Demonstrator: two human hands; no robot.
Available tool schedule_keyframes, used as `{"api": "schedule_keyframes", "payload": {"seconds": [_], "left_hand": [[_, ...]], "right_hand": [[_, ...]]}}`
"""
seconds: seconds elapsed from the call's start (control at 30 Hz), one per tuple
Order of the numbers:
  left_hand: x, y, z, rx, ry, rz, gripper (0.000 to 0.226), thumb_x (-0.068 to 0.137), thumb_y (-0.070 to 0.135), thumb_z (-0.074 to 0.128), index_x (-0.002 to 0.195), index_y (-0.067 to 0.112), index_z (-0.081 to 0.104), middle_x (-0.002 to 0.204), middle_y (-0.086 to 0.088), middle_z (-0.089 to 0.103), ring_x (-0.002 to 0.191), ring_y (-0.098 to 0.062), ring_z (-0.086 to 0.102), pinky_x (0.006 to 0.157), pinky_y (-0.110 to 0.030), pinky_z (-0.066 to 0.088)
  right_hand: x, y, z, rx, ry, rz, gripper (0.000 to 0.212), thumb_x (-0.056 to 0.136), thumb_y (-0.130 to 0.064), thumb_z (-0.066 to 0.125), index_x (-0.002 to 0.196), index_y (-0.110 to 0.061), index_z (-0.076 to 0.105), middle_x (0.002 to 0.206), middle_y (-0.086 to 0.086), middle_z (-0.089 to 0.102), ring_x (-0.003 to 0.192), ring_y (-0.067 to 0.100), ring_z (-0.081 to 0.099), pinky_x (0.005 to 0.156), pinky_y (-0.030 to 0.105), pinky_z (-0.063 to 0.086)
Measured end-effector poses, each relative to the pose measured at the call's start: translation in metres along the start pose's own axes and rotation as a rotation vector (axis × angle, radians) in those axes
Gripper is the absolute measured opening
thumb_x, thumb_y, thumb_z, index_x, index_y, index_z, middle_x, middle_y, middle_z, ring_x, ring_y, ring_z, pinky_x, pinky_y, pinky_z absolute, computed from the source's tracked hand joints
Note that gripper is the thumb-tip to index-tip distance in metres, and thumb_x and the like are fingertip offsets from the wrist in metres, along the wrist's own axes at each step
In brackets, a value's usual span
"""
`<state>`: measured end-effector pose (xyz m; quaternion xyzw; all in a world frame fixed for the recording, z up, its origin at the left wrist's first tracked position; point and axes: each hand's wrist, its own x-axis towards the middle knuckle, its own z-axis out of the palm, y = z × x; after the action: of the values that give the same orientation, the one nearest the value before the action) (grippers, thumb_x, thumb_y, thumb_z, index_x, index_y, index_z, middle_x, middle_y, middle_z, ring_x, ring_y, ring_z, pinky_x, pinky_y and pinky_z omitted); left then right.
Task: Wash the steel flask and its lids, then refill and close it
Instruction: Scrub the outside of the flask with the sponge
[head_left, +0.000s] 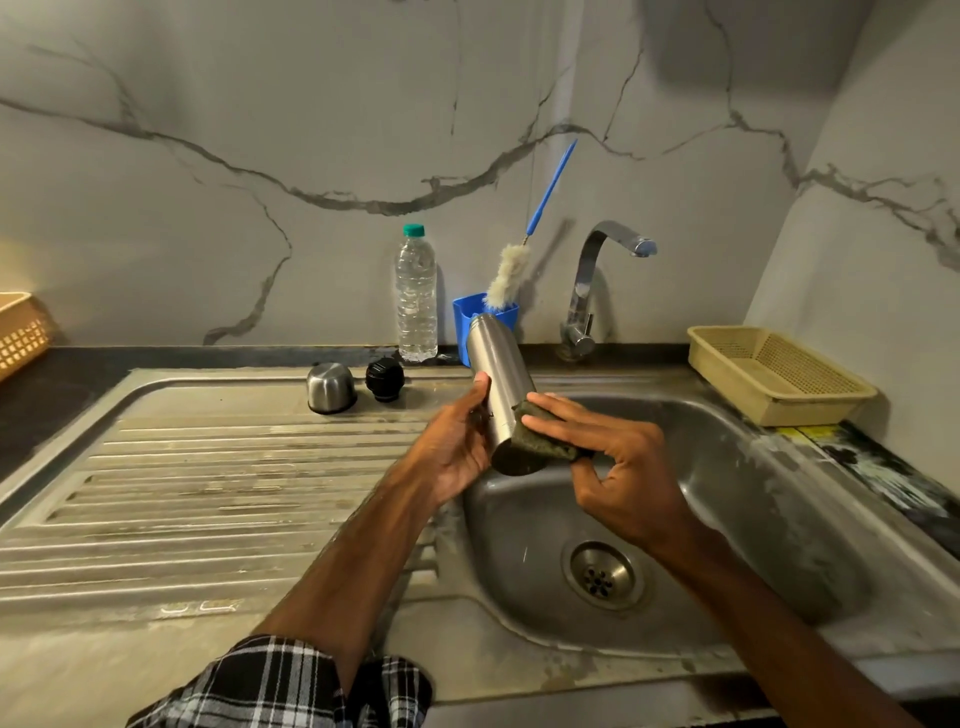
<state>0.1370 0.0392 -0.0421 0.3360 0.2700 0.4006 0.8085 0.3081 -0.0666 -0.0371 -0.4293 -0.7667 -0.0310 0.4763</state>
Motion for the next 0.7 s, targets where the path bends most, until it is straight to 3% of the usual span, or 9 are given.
{"api": "schedule_keyframes", "payload": {"seconds": [0.17, 0.27, 0.4, 0.47, 0.53, 0.63, 0.7], "left_hand": [[0.001, -0.001, 0.0, 0.098, -0.039, 0.054, 0.056, 0.093, 0.034, 0.067, 0.133, -0.003, 0.054, 0.13, -0.027, 0.065, 0.115, -0.035, 0.066, 0.093, -0.045, 0.059], [0.004, -0.002, -0.002, 0.099, -0.027, 0.075, 0.056, 0.092, 0.033, 0.069, 0.131, -0.004, 0.056, 0.13, -0.027, 0.064, 0.12, -0.038, 0.064, 0.101, -0.05, 0.054], [0.006, -0.003, 0.0, 0.119, -0.025, 0.091, 0.053, 0.091, 0.03, 0.071, 0.133, -0.001, 0.059, 0.129, -0.024, 0.065, 0.112, -0.034, 0.067, 0.083, -0.046, 0.061], [0.003, -0.005, 0.003, 0.153, -0.034, 0.085, 0.053, 0.089, 0.027, 0.073, 0.133, 0.002, 0.06, 0.123, -0.022, 0.068, 0.108, -0.032, 0.068, 0.082, -0.048, 0.061], [0.002, -0.006, 0.005, 0.161, -0.029, 0.075, 0.06, 0.083, 0.025, 0.078, 0.135, 0.003, 0.058, 0.117, -0.018, 0.07, 0.106, -0.032, 0.07, 0.081, -0.05, 0.061], [0.003, -0.005, 0.005, 0.133, 0.004, 0.079, 0.092, 0.067, 0.023, 0.093, 0.144, 0.005, 0.046, 0.124, -0.021, 0.068, 0.109, -0.034, 0.071, 0.079, -0.054, 0.06], [0.003, -0.004, 0.005, 0.141, 0.007, 0.087, 0.097, 0.065, 0.024, 0.094, 0.146, 0.004, 0.044, 0.123, -0.021, 0.068, 0.106, -0.034, 0.072, 0.078, -0.054, 0.06]], "right_hand": [[-0.003, 0.006, 0.001, -0.046, 0.034, 0.03, 0.068, 0.069, 0.021, 0.06, 0.129, -0.011, 0.066, 0.138, 0.003, 0.06, 0.131, 0.013, 0.055, 0.107, 0.039, 0.047], [-0.004, 0.003, 0.005, -0.064, -0.022, -0.049, 0.068, 0.067, 0.022, 0.059, 0.127, -0.01, 0.067, 0.139, 0.005, 0.059, 0.134, 0.019, 0.053, 0.111, 0.039, 0.044], [0.002, 0.011, 0.003, -0.079, 0.064, 0.034, 0.073, 0.066, 0.023, 0.059, 0.128, -0.013, 0.067, 0.138, 0.001, 0.061, 0.129, 0.01, 0.056, 0.109, 0.038, 0.046], [0.002, 0.014, 0.0, -0.089, 0.069, 0.074, 0.072, 0.067, 0.022, 0.06, 0.13, -0.014, 0.066, 0.137, -0.001, 0.06, 0.128, 0.007, 0.056, 0.107, 0.036, 0.047], [0.001, 0.015, -0.003, -0.093, 0.059, 0.081, 0.071, 0.069, 0.021, 0.061, 0.13, -0.015, 0.065, 0.137, 0.0, 0.06, 0.128, 0.007, 0.056, 0.108, 0.034, 0.047], [0.002, 0.016, -0.008, -0.087, 0.07, 0.1, 0.072, 0.068, 0.021, 0.061, 0.129, -0.016, 0.066, 0.135, 0.0, 0.062, 0.127, 0.007, 0.057, 0.107, 0.036, 0.048], [0.002, 0.014, -0.008, -0.065, 0.05, 0.094, 0.07, 0.068, 0.021, 0.062, 0.127, -0.016, 0.067, 0.135, 0.0, 0.062, 0.127, 0.008, 0.057, 0.107, 0.037, 0.048]]}}
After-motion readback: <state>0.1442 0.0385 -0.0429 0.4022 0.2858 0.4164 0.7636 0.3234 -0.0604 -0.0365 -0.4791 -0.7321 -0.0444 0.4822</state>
